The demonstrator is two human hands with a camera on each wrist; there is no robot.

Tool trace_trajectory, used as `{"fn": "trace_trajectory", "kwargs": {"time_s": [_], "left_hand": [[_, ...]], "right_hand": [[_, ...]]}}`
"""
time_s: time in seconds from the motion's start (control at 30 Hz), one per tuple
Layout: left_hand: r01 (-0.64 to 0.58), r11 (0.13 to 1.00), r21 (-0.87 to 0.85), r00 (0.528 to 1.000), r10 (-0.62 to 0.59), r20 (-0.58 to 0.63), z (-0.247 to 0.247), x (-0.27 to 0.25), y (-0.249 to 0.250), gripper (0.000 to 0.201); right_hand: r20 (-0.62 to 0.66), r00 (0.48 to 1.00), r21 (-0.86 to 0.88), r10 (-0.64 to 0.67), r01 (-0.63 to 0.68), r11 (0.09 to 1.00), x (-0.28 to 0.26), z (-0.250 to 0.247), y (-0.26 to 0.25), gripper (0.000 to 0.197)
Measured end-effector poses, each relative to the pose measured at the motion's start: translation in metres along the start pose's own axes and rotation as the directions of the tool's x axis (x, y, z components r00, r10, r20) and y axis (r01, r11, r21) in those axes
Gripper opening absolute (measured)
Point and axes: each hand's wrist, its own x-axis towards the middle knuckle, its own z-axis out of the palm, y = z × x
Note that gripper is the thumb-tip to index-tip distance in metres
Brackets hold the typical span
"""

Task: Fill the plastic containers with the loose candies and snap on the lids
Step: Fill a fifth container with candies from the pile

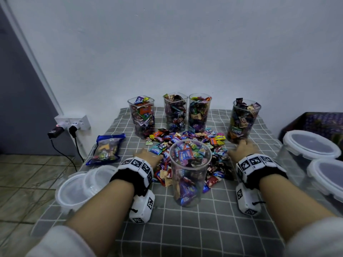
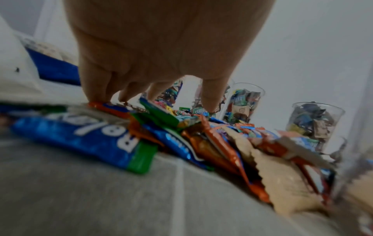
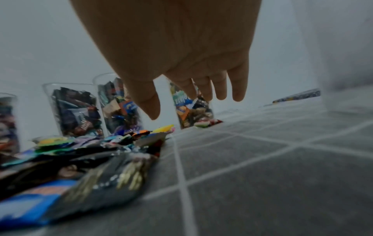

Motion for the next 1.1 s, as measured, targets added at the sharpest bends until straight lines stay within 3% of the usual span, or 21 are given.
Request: {"fn": "trace_trajectory", "kwargs": {"time_s": [0.1, 0.17, 0.33, 0.47, 0.53, 0.6, 0.67, 0.77, 0.83, 0.97, 1.1], "left_hand": [[0.047, 0.999, -0.005, 0.999, -0.047, 0.021, -0.001, 0.005, 0.001, 0.065], [0.026, 1.0, 0.001, 0.999, -0.026, 0.037, 0.0, 0.007, 0.001, 0.06], [-0.057, 0.997, 0.058, 0.995, 0.052, 0.087, 0.002, 0.008, -0.002, 0.056], [-0.158, 0.987, 0.033, 0.979, 0.152, 0.139, 0.013, 0.018, -0.005, 0.082], [-0.225, 0.974, -0.001, 0.958, 0.222, 0.183, 0.031, 0.04, -0.01, 0.106], [-0.269, 0.963, -0.021, 0.937, 0.267, 0.226, 0.045, 0.056, -0.012, 0.111], [-0.325, 0.945, -0.016, 0.904, 0.316, 0.287, 0.034, 0.035, -0.004, 0.105], [-0.384, 0.923, 0.024, 0.88, 0.358, 0.313, 0.012, -0.01, 0.009, 0.06], [-0.399, 0.916, 0.025, 0.885, 0.378, 0.272, 0.011, -0.016, 0.009, 0.047], [-0.363, 0.926, 0.107, 0.921, 0.339, 0.192, 0.007, -0.018, 0.009, 0.035], [-0.364, 0.93, 0.058, 0.928, 0.356, 0.115, 0.003, -0.026, 0.013, 0.026]], "right_hand": [[0.054, 0.997, -0.008, 0.061, -0.061, 0.998, 0.007, 0.0, -0.001, 0.067], [0.121, 0.989, 0.001, 0.09, -0.091, 0.996, 0.009, 0.001, -0.004, 0.072], [0.184, 0.983, 0.089, -0.001, -0.016, 0.996, 0.011, 0.006, -0.008, 0.051], [0.208, 0.971, 0.153, -0.117, 0.086, 0.984, 0.006, 0.006, -0.014, 0.047], [0.261, 0.947, 0.157, -0.185, 0.148, 0.976, 0.0, 0.009, -0.019, 0.055], [0.328, 0.915, 0.109, -0.234, 0.21, 0.972, -0.006, 0.012, -0.025, 0.063], [0.378, 0.883, 0.07, -0.277, 0.271, 0.96, -0.011, 0.014, -0.029, 0.067], [0.421, 0.849, 0.051, -0.321, 0.331, 0.942, -0.019, 0.013, -0.031, 0.081], [0.422, 0.845, 0.024, -0.328, 0.352, 0.936, -0.024, 0.011, -0.03, 0.088], [0.375, 0.851, -0.068, -0.367, 0.421, 0.905, -0.033, 0.008, -0.035, 0.068], [0.326, 0.848, -0.086, -0.417, 0.466, 0.881, -0.042, 0.005, -0.044, 0.049]]}}
